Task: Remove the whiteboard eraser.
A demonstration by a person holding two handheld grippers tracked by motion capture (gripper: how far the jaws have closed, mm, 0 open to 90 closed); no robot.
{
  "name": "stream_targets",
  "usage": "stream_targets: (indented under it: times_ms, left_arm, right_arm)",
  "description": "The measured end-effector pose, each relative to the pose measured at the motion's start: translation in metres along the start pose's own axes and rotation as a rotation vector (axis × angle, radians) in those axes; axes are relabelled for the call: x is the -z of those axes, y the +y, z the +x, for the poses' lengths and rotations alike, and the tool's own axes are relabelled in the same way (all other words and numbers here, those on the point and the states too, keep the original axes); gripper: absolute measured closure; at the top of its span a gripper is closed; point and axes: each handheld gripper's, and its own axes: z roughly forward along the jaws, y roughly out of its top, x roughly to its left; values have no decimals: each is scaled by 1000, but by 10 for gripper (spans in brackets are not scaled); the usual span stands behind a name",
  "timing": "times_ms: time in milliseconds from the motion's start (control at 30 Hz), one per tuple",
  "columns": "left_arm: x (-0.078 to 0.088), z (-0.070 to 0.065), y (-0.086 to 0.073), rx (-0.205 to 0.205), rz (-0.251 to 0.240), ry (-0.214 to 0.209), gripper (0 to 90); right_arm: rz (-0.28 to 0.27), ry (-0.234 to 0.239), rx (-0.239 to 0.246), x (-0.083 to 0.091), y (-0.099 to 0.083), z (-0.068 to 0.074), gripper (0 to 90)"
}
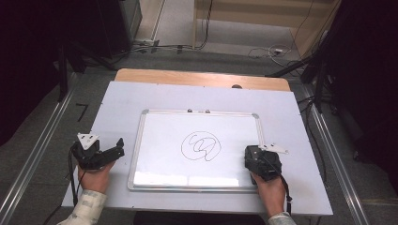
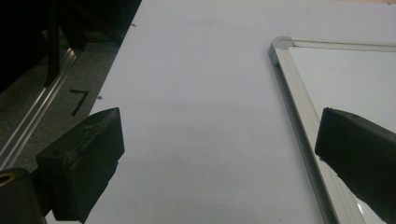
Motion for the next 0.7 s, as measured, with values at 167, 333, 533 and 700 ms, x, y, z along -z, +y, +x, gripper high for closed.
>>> stream_targets:
  times_ms: [167,333,533,700]
  left_arm:
    - [0,0,0,0,2,0,18]
    - [0,0,0,1,5,-3,19]
    - [-1,0,0,3,6,-5,19]
    - [-1,1,0,7,5,-4,19]
  right_arm:
    - [4,15,-20,0,0,-2,377]
    - [3,23,-36,-1,-1,-3,378]
    - [2,27,-21,0,-1,-3,385]
    - [-4,32,-30,2,-1,-4,386]
